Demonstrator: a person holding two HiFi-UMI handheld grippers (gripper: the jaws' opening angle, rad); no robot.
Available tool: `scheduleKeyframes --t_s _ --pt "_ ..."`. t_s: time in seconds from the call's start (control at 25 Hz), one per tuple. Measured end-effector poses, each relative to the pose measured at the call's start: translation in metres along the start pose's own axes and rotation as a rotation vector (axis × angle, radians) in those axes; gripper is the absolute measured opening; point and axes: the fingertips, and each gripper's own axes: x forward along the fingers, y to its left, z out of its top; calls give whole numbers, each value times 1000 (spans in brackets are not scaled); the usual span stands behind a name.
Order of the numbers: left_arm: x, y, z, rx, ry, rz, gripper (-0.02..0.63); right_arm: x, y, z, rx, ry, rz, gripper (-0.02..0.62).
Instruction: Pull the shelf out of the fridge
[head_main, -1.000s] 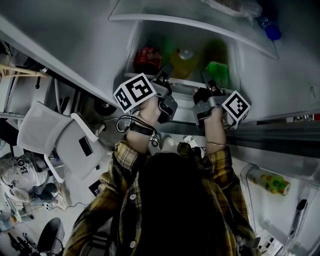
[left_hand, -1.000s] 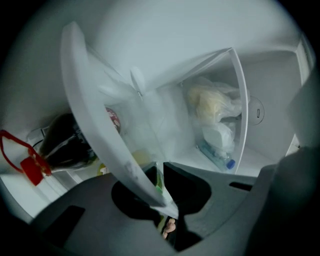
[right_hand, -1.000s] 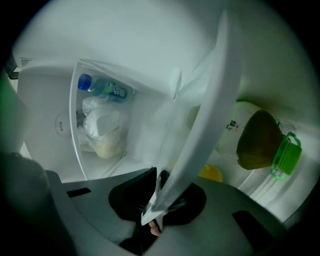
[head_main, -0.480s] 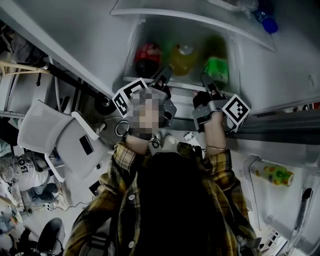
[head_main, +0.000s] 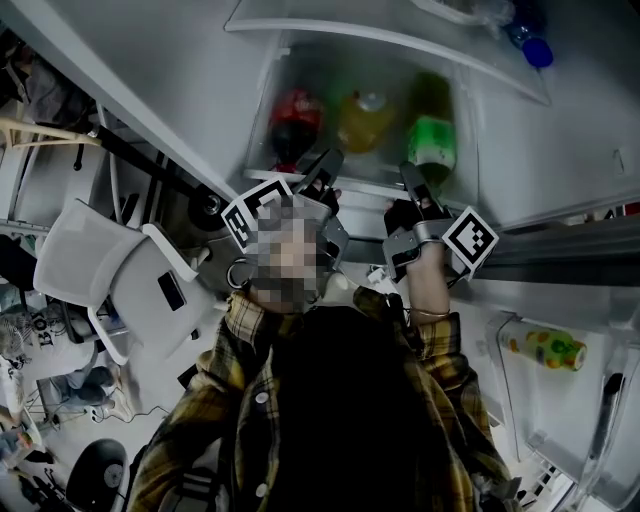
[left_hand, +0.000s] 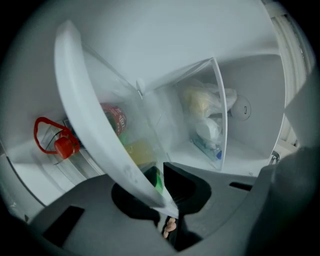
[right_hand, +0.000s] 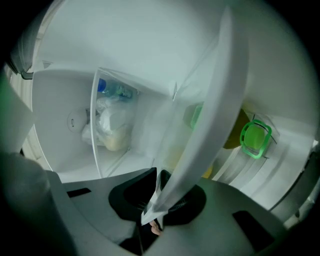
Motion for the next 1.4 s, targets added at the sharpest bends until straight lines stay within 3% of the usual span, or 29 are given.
scheduleKeyframes --t_s 1.4 --pt "-30 -4 -12 -10 -4 -5 52 -24 7 -23 -10 38 6 48"
